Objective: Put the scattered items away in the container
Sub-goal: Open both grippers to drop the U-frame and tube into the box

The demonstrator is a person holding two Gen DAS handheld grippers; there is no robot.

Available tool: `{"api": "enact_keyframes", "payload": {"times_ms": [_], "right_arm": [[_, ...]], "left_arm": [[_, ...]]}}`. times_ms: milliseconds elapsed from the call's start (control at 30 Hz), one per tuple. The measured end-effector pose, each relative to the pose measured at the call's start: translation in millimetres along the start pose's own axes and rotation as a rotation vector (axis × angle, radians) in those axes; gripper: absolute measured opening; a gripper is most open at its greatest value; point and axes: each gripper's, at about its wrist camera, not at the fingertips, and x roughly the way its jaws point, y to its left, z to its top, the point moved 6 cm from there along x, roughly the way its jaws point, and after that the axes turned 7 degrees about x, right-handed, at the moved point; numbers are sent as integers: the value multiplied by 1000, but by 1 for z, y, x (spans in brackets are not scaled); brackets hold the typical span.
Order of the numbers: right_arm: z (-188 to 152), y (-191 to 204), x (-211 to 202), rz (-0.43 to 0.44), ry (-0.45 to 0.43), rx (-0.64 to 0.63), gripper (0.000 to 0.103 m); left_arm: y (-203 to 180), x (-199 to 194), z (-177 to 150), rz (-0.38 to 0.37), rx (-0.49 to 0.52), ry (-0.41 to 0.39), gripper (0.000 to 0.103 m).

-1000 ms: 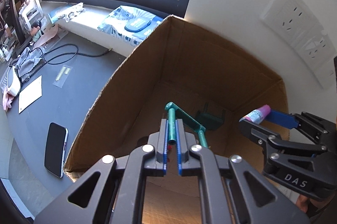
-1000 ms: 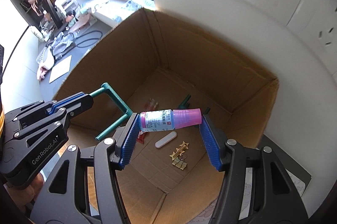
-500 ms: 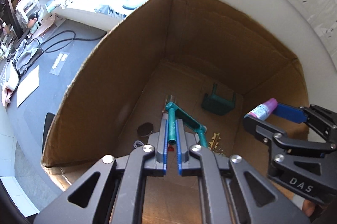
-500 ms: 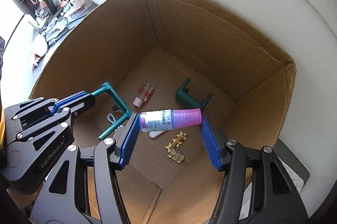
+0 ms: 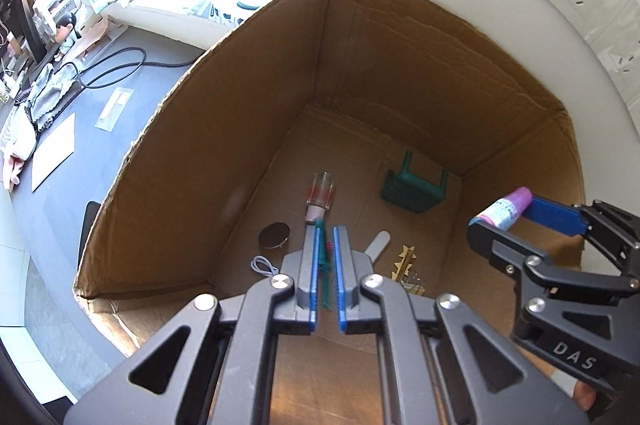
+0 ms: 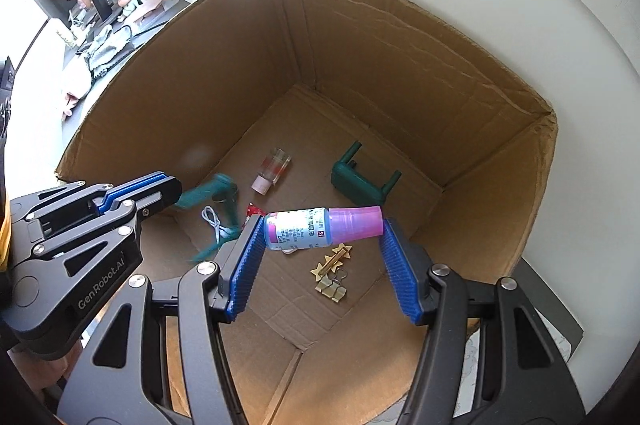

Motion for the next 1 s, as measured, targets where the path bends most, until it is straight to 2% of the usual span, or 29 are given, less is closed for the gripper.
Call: {"api": "enact_keyframes", "payload": {"times_ms": [67,133,167,233,333,600,1000], "right_arm": [[1,-1,-1,-3,-3,3,63],[2,-2,-4,-9,-11,3,74],[2,-2,-6,-13,-16,0,83],[3,-3,-10,-33,-34,-4,89],[6,-8,-17,-45,-56,4,103],[8,-11,-30,-56,-78,1,103],[4,-16,-42,-61,-107,22,103]], "left_arm": [[1,1,0,-3,-1,7,15],[0,2,0,-7,-1,11,46],[2,1,0,5,-6,8,52],[8,0,1,23,-17,1,77],[11,-2,2,26,-19,-10,92],[12,-9,6,52,-7,-44,103],[7,-20,7,62,1,-65,103]]}}
